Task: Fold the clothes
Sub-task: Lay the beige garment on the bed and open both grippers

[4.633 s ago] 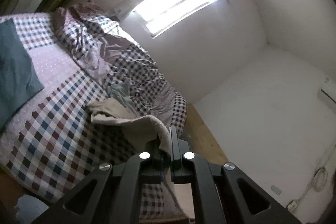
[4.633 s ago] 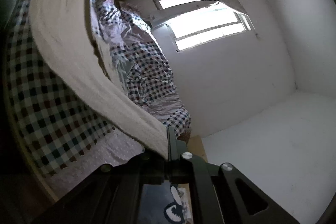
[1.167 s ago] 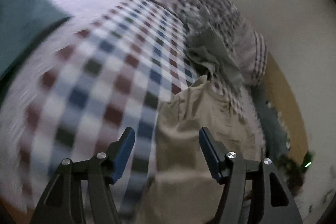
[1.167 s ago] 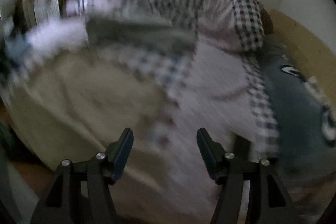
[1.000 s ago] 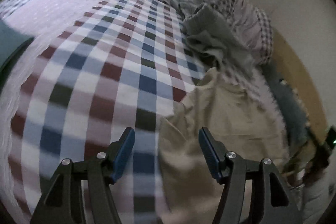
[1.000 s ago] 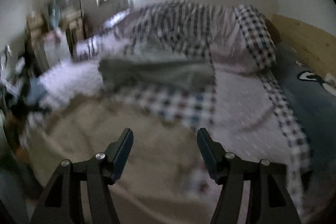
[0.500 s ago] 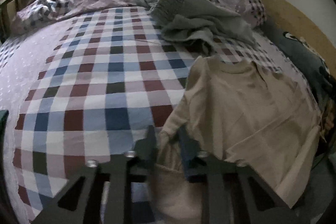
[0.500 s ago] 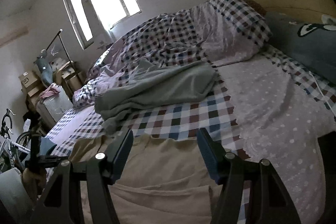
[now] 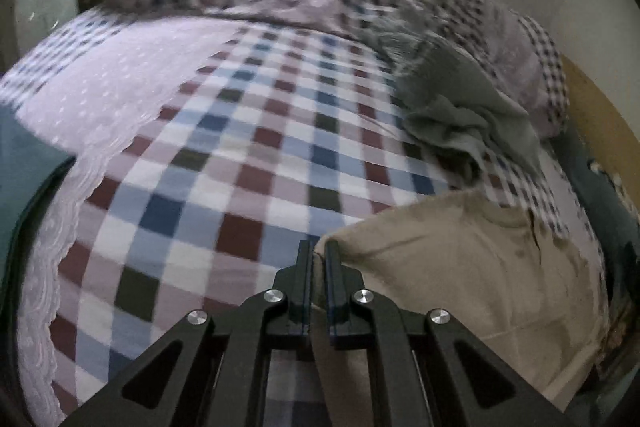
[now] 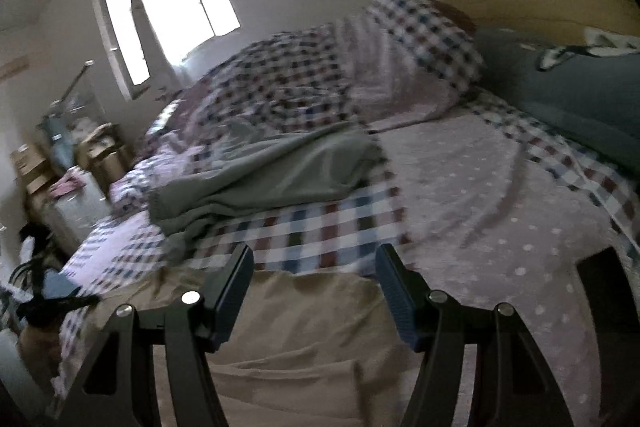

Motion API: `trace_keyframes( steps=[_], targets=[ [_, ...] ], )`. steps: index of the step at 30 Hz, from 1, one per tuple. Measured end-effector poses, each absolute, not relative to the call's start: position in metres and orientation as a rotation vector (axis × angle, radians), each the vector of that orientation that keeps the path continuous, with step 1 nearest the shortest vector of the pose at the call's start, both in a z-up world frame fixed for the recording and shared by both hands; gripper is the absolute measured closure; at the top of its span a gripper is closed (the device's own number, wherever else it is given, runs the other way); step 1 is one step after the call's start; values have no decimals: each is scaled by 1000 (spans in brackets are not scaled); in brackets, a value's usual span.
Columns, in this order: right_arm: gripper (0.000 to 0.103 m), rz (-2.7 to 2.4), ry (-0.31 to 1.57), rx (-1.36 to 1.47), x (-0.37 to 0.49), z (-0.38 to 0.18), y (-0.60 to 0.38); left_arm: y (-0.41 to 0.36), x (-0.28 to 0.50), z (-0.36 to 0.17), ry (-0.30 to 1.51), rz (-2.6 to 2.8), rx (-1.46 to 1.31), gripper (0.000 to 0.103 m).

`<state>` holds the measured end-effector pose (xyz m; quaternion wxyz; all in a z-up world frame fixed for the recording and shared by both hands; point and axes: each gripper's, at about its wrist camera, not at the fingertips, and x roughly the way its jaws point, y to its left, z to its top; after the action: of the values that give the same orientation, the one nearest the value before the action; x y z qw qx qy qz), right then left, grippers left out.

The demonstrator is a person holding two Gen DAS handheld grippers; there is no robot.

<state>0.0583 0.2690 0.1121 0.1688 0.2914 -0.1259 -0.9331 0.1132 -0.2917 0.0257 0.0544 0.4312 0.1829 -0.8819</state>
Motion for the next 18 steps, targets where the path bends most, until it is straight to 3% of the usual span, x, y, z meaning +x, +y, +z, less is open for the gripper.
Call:
trace_keyframes(
  steps=[6, 14, 15, 18],
  targets=[
    [36, -2739, -484, 909, 51, 102, 299, -295, 113, 21, 577, -2639, 1305, 99],
    [35, -2758, -478, 927, 53, 105, 309, -302, 131, 20, 625, -2623, 1263, 96],
    [35, -2759, -466, 920, 54, 106, 308, -305, 138, 21, 652, -2619, 1247, 94],
    [35, -2757, -441, 900, 57, 109, 301, -315, 162, 24, 731, -2603, 1198, 74]
  ],
)
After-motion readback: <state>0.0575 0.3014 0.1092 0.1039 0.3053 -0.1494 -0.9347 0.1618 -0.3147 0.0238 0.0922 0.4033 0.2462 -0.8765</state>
